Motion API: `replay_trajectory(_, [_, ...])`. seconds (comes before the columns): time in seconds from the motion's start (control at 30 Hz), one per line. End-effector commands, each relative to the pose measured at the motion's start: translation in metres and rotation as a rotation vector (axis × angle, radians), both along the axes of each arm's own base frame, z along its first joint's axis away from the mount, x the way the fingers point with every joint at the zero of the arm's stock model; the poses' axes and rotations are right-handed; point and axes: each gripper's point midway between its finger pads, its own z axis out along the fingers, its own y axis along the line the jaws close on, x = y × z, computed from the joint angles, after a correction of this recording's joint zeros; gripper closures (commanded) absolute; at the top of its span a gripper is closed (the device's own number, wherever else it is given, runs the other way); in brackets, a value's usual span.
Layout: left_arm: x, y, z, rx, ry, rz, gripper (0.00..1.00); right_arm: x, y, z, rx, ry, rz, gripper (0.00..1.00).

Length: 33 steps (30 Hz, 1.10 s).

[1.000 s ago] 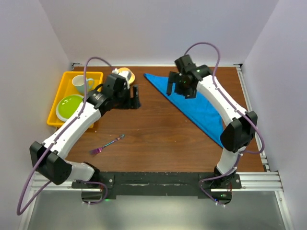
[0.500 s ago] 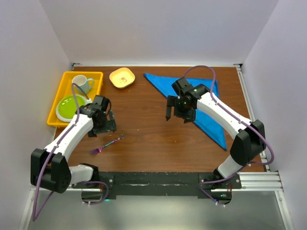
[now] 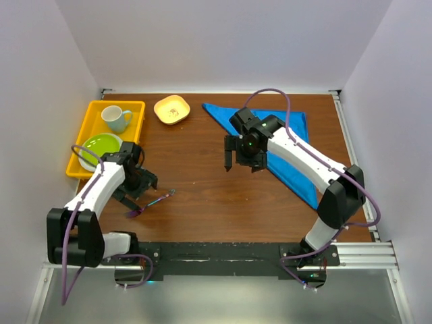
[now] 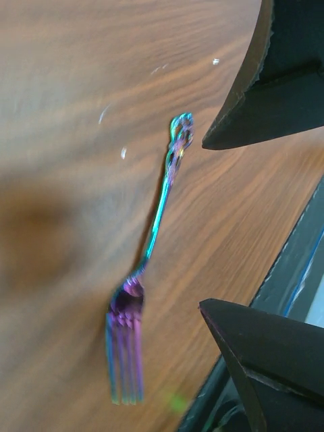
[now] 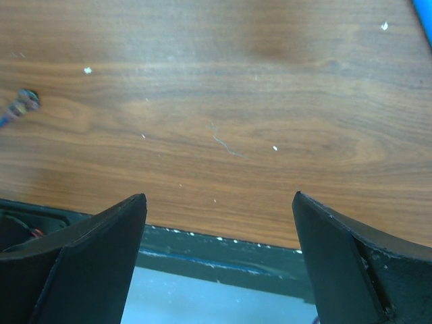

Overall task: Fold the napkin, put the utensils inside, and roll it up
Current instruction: Grab a utensil with the left arm

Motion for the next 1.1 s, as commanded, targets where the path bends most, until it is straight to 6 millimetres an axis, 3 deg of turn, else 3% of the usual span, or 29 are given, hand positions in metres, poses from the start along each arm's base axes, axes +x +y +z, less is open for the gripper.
replay_trajectory(0.0, [-0.022, -0.005, -0.011, -0.086, 0.09, 0.249, 0.1, -0.008, 0.0, 0.011, -0.04, -0.001, 0.061, 0.06])
replay_trajectory(0.27, [-0.02, 0.001, -0.018, -0.112, 0.097, 0.453, 0.19, -0.023, -0.018, 0.035, -0.063, -0.048, 0.094, 0.06])
replay_trajectory(0.5, [-0.018, 0.002, -0.036, -0.112, 0.116, 0.543, 0.25, -0.052, -0.05, 0.032, -0.096, -0.05, 0.09, 0.05])
replay_trajectory(0.77, [-0.018, 0.009, -0.046, -0.073, 0.125, 0.611, 0.32, -0.065, -0.065, 0.039, -0.096, -0.075, 0.082, 0.06])
replay_trajectory(1.07, [-0.024, 0.016, -0.062, -0.027, 0.151, 0.635, 0.56, -0.066, -0.069, 0.043, -0.108, -0.088, 0.101, 0.05])
